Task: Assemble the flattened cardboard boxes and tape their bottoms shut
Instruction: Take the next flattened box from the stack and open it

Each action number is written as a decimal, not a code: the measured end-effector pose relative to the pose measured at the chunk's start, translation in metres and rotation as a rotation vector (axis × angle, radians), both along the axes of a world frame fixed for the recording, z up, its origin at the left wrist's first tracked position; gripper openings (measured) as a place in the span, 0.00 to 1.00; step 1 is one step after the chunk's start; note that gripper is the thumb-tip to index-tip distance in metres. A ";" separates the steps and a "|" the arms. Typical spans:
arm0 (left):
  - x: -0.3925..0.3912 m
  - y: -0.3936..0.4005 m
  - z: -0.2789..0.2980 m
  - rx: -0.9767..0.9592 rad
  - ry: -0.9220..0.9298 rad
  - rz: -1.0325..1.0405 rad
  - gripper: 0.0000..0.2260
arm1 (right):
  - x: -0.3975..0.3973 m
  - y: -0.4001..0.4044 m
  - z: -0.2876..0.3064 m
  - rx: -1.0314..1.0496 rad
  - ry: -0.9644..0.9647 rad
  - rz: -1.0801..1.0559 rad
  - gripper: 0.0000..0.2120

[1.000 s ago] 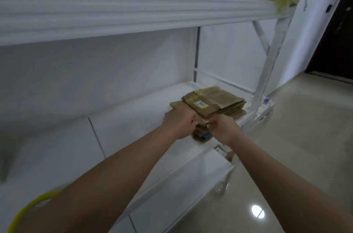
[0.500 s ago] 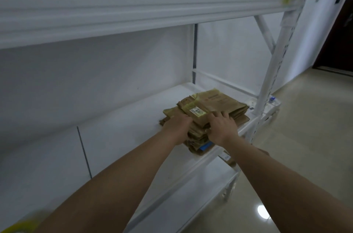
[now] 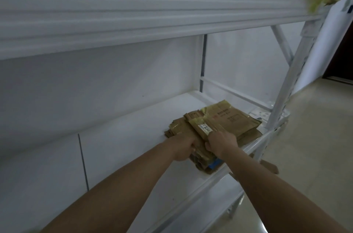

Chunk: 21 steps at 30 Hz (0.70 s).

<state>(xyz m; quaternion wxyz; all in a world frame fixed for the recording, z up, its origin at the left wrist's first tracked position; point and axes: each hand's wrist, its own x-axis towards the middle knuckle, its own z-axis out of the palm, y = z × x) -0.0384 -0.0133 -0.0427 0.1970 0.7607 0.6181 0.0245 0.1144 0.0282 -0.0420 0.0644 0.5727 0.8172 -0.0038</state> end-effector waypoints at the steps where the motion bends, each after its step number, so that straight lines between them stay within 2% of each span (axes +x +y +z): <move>1: 0.001 0.001 0.001 -0.016 -0.008 0.010 0.13 | -0.001 -0.001 0.005 0.017 0.008 0.001 0.13; 4: 0.001 0.003 0.000 -0.147 -0.080 0.087 0.20 | -0.003 -0.006 0.022 0.089 0.024 0.006 0.10; 7: 0.005 0.000 0.008 -0.234 -0.438 0.251 0.42 | -0.008 -0.012 0.042 0.190 0.005 0.054 0.13; 8: 0.007 -0.002 0.011 -0.258 -0.567 0.302 0.44 | -0.010 -0.014 0.047 0.222 -0.006 0.076 0.15; 10: 0.012 -0.005 0.022 -0.269 -0.750 0.397 0.36 | -0.012 -0.019 0.053 0.261 -0.014 0.114 0.18; 12: 0.012 -0.004 0.028 -0.255 -0.845 0.496 0.28 | -0.011 -0.024 0.050 0.256 -0.009 0.163 0.18; 16: 0.007 0.006 0.014 -0.116 -0.855 0.592 0.12 | 0.003 -0.031 0.038 0.224 0.135 0.250 0.22; 18: 0.005 0.010 0.005 -0.086 -0.937 0.608 0.12 | 0.013 -0.031 0.037 0.218 0.215 0.231 0.25; 21: 0.006 0.002 -0.001 -0.033 -1.076 0.617 0.15 | 0.034 -0.031 0.040 0.284 0.269 0.131 0.20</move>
